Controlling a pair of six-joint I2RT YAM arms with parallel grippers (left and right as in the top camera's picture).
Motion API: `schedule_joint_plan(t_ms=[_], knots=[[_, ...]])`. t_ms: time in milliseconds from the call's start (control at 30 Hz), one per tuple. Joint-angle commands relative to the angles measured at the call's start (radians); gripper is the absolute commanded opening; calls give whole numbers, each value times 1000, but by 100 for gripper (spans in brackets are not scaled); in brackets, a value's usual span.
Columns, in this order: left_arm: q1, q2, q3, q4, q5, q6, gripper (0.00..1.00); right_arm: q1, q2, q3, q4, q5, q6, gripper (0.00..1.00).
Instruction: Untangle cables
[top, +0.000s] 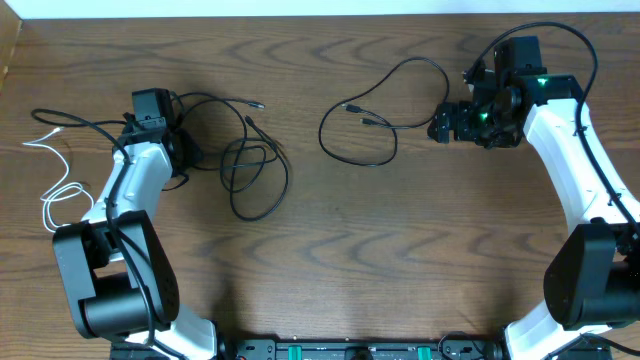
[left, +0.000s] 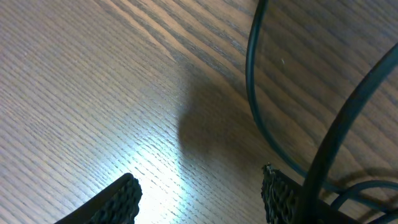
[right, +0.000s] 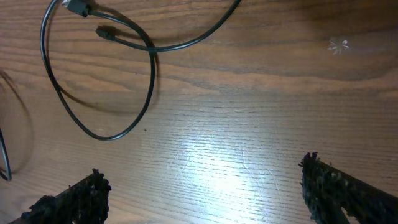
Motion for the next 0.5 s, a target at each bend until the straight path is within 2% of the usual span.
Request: schedule_joint_plan(t_ms=[0,100,267,467], knots=[[2,-56,27,-3,-6,41,65,2,-3,-5,-1,-10,-6,97],[2,-128,32,-2,27,85,65,2,-3,-5,-2,-10,-6,97],[-7,-280,32,5,163,184,65,2,-3,-5,-1,-10,-6,97],[-18,-319,29,-30,178,216,65,2,-3,-5,-2,-10,-7,97]])
